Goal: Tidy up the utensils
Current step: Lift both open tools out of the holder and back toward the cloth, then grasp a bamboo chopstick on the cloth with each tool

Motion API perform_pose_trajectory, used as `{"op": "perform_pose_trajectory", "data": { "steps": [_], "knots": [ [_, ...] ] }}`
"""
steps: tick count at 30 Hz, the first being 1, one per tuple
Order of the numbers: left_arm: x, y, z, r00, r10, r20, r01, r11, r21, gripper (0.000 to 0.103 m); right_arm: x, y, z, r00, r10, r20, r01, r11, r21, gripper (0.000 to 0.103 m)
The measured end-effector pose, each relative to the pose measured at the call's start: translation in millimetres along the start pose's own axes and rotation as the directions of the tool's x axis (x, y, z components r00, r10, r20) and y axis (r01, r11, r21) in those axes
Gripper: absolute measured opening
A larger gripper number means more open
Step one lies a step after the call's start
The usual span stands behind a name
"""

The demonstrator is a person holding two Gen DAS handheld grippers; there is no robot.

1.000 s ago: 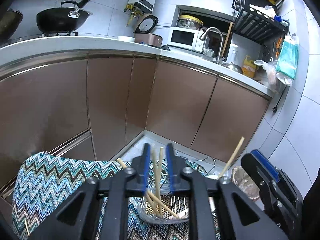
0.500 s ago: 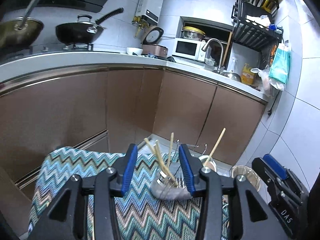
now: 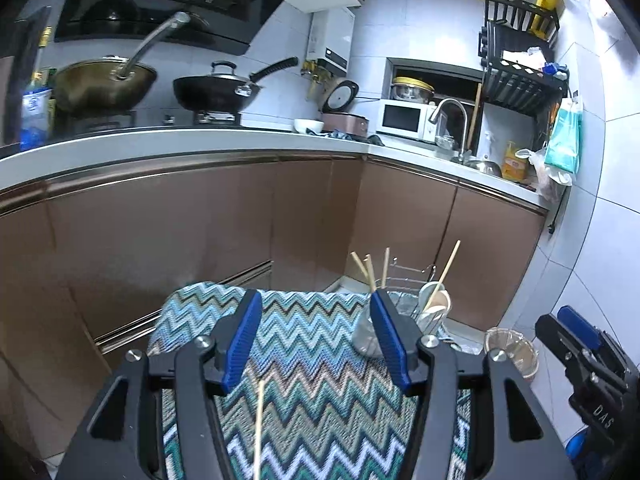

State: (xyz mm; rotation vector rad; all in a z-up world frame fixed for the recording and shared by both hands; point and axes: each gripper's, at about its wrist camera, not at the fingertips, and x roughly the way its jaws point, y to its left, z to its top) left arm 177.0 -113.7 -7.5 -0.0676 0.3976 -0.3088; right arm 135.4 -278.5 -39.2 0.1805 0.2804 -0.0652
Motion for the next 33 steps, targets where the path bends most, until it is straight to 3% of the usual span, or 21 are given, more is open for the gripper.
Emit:
{"op": "perform_pose_trajectory", "data": {
  "steps": [5,13,20,33],
  "knots": [
    [-26.1,27.5,-7.9,0.999,0.050,0.020,-0.050,0.999,-0.020,0.054,-12.6,17.9,-4.4,1.000,0.025,-0.012,-0.026,0.999,-0.029,0.063],
    [-40.4,79.7,-23.2,0.989,0.137,-0.053,-0.139,0.990,-0.027,0.054,-9.0,49.0,-11.4,0.996,0.074,-0.043,-0.077,0.994,-0.076,0.063],
    [-25.4,119.2,-41.5,0.978,0.155,-0.142,-0.167,0.983,-0.075,0.054,11.8,69.7,-21.5,0.990,0.102,-0.097,-0.113,0.987,-0.118,0.063],
    [20.8,159.3,-64.2,0.956,0.161,-0.246,-0.197,0.972,-0.131,0.054,67.1,81.8,-45.7,0.970,0.116,-0.212,-0.147,0.979,-0.139,0.063]
  ]
}}
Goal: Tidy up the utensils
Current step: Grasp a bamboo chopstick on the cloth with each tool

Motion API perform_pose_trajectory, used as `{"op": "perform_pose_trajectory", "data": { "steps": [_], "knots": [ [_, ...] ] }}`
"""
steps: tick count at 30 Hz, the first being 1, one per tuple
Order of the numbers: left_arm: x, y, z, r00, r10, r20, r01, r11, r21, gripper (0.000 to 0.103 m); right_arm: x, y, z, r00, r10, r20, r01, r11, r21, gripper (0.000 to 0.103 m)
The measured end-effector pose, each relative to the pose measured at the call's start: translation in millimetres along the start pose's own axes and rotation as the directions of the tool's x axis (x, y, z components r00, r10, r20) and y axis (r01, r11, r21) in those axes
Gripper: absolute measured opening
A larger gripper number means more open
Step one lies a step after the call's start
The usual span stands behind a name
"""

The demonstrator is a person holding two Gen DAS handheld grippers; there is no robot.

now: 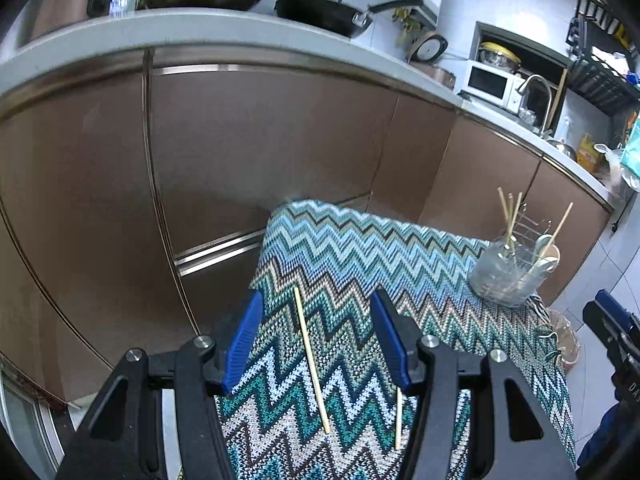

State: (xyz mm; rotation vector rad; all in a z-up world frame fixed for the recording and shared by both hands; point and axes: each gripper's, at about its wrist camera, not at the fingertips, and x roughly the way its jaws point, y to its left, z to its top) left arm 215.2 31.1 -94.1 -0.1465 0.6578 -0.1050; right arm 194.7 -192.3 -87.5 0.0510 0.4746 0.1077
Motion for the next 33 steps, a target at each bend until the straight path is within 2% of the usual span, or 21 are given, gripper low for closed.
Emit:
{"op": "perform_pose_trajectory", "data": {
  "steps": [4,7,10,12,13,15,17,21,26,30,33],
  "knots": [
    [31.2,12.6,3.2,0.993,-0.033,-0.110,0.029,0.999,-0.038,0.054,27.2,1.8,-3.1,0.996,0.043,-0.074,-0.043,0.999,0.002,0.063],
    [64.6,23.0,5.7,0.975,-0.052,-0.216,0.038,0.997,-0.069,0.054,59.3,2.3,-6.6,0.980,0.100,-0.171,-0.099,0.995,0.016,0.058],
    [93.8,27.2,2.8,0.953,-0.052,-0.297,0.032,0.997,-0.074,0.053,98.6,4.4,-14.1,0.944,0.177,-0.278,-0.167,0.984,0.061,0.047],
    [113.8,26.3,0.1,0.933,-0.059,-0.355,0.037,0.997,-0.069,0.053,130.5,7.5,-19.1,0.904,0.237,-0.356,-0.216,0.971,0.099,0.042],
    [123.7,25.4,-1.4,0.921,-0.066,-0.384,0.044,0.997,-0.068,0.053,139.6,9.2,-21.0,0.892,0.249,-0.377,-0.224,0.968,0.109,0.039],
    [139.8,24.6,-3.5,0.901,-0.072,-0.428,0.047,0.997,-0.069,0.052,165.1,15.3,-25.5,0.852,0.284,-0.440,-0.250,0.959,0.135,0.035],
    [153.8,23.2,-3.9,0.882,-0.075,-0.464,0.050,0.997,-0.066,0.046,192.1,20.8,-29.3,0.809,0.303,-0.503,-0.258,0.953,0.158,0.032],
    [179.5,21.9,-4.4,0.845,-0.080,-0.529,0.051,0.996,-0.070,0.038,227.0,29.9,-33.3,0.760,0.305,-0.574,-0.248,0.952,0.178,0.024],
    [201.1,18.9,-5.8,0.806,-0.072,-0.588,0.042,0.997,-0.064,0.023,255.2,36.2,-33.7,0.727,0.268,-0.632,-0.218,0.963,0.157,0.019],
    [206.8,15.9,-7.7,0.794,-0.050,-0.606,0.033,0.999,-0.039,0.020,271.0,43.0,-39.4,0.696,0.240,-0.677,-0.205,0.970,0.134,0.013],
    [207.0,13.9,-7.5,0.794,-0.041,-0.607,0.034,0.999,-0.022,0.016,274.7,44.6,-40.8,0.693,0.232,-0.683,-0.193,0.972,0.134,0.012]
  ]
}}
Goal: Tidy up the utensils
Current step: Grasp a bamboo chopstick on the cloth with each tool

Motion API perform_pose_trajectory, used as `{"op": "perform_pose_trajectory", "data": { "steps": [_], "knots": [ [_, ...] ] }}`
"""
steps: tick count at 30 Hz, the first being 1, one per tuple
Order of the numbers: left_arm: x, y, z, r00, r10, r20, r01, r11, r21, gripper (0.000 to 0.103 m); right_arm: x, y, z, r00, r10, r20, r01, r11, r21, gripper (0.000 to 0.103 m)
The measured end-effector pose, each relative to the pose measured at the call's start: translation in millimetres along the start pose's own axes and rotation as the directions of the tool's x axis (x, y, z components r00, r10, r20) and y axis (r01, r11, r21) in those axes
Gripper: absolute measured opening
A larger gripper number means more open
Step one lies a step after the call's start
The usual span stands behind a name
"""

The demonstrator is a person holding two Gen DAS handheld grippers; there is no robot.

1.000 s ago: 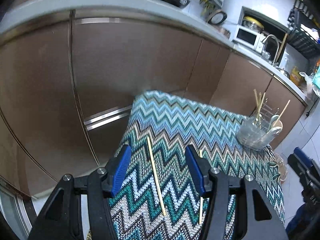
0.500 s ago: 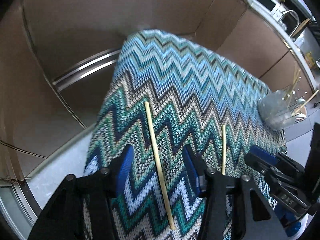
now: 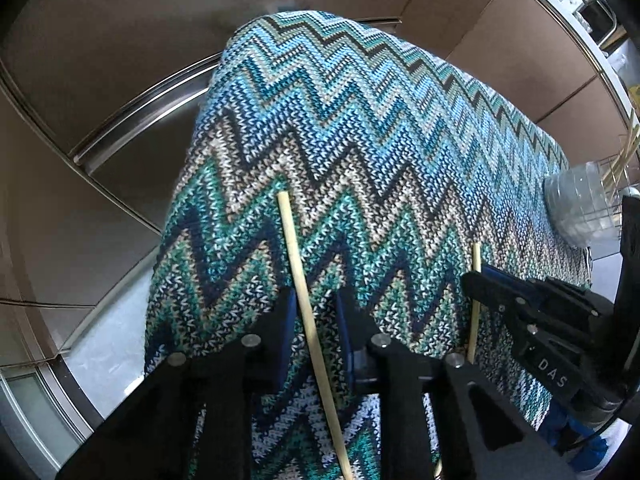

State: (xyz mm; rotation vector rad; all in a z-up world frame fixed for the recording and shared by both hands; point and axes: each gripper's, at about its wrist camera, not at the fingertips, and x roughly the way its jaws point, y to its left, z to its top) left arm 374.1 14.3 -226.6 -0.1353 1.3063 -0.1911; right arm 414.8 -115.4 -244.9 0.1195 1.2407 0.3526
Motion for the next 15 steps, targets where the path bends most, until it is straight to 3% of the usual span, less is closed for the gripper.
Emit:
{"op": "perform_pose_trajectory", "data": {
  "steps": [8,15],
  "knots": [
    [-3.9,1.8,-7.6,0.999,0.014,0.046,-0.013,1.000,-0.019,0.005,-6.0,-4.9,-2.8,1.000,0.022,0.020,-0.023,0.999,0.044,0.008],
    [-37.7,-3.4,-29.1,0.983,-0.009,0.184,0.010,1.000,-0.008,0.005,-44.2,8.4,-25.9,0.993,0.041,0.109,-0.044,0.999,0.024,0.007]
  ]
}}
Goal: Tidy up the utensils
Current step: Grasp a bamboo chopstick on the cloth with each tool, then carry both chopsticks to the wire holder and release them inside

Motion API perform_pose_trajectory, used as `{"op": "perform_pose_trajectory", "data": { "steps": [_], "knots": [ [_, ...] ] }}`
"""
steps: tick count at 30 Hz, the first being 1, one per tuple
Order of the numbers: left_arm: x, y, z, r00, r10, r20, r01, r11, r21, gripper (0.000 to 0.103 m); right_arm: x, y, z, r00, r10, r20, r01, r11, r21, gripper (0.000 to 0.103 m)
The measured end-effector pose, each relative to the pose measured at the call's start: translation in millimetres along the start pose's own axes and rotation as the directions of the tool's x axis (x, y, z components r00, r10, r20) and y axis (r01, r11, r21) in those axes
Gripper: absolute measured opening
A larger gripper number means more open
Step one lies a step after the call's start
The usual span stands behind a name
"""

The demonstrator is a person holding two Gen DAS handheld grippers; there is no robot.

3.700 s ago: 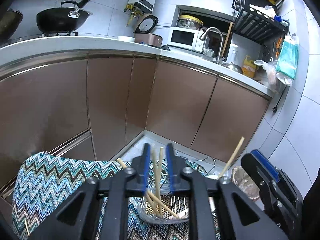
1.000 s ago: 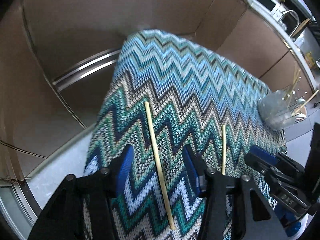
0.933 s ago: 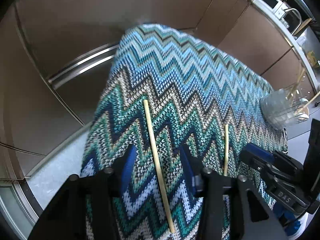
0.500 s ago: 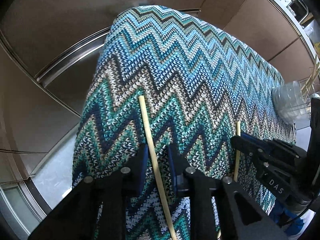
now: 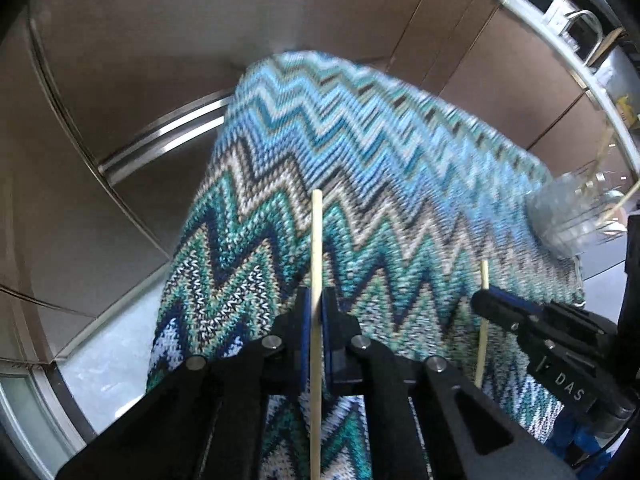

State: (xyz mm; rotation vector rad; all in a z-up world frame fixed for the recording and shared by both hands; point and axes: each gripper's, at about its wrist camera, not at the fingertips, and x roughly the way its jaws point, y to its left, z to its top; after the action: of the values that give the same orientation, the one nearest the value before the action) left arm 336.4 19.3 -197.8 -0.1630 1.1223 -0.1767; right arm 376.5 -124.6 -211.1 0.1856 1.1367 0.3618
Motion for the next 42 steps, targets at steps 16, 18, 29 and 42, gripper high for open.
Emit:
{"op": "perform_pose_trajectory", "data": {
  "steps": [16,18,29,42],
  "knots": [
    [-134.6,-50.8,-65.0,0.931,0.020,0.365,-0.067,0.991,0.117,0.005,-142.8,29.7,-71.0,0.955,0.033,0.296,-0.023,0.999,-0.037,0.006],
    [-150.8,-60.0,-75.9,0.915,0.021,0.402,-0.081,0.988,0.134,0.005,-155.5,30.4,-80.0,0.947,0.029,0.320,-0.017,0.999,-0.042,0.006],
    [-219.9,-116.3,-126.4,0.799,0.012,0.601,-0.182,0.958,0.222,0.005,-217.6,29.4,-124.5,0.878,0.007,0.478,0.013,0.999,-0.039,0.006],
    [-220.4,-175.9,-113.1,0.790,-0.081,0.608,-0.139,0.942,0.306,0.005,-271.9,-6.7,-132.4,0.789,-0.038,0.613,0.052,0.999,-0.006,0.006]
  ]
}}
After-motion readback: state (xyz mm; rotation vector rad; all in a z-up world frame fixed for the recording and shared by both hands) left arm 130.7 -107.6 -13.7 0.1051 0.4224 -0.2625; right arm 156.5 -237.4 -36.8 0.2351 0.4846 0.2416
